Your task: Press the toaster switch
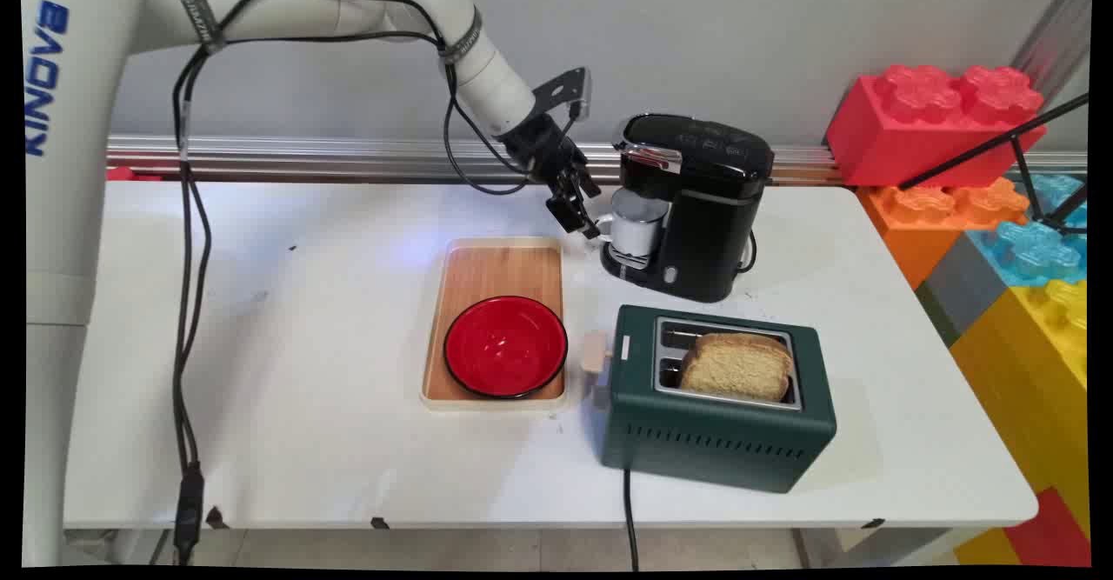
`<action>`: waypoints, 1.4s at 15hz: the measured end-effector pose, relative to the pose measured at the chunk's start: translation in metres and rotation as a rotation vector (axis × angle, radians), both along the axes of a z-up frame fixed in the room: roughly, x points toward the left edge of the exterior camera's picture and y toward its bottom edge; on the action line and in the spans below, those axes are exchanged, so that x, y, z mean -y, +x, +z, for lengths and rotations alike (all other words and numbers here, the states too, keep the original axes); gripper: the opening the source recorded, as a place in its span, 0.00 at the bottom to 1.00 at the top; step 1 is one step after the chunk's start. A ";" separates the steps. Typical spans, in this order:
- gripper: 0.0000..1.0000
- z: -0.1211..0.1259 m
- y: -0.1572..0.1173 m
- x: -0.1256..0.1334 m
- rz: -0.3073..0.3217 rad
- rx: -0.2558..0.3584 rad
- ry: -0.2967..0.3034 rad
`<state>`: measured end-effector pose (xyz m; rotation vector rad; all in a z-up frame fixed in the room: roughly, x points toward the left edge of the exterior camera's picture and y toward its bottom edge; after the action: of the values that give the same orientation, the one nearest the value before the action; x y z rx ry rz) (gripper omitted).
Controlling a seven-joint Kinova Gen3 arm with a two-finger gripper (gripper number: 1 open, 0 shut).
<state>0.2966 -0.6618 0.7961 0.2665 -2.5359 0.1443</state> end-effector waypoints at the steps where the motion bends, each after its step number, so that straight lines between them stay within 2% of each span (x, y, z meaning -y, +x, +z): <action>1: 1.00 0.002 0.001 -0.001 0.003 -0.001 0.000; 5: 1.00 0.019 0.010 -0.013 0.043 -0.007 0.007; 13: 1.00 0.064 0.027 -0.062 0.149 -0.017 0.021; 21: 1.00 0.114 0.019 -0.122 0.217 -0.019 0.008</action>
<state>0.3152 -0.5397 0.9105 0.5440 -2.4835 0.2149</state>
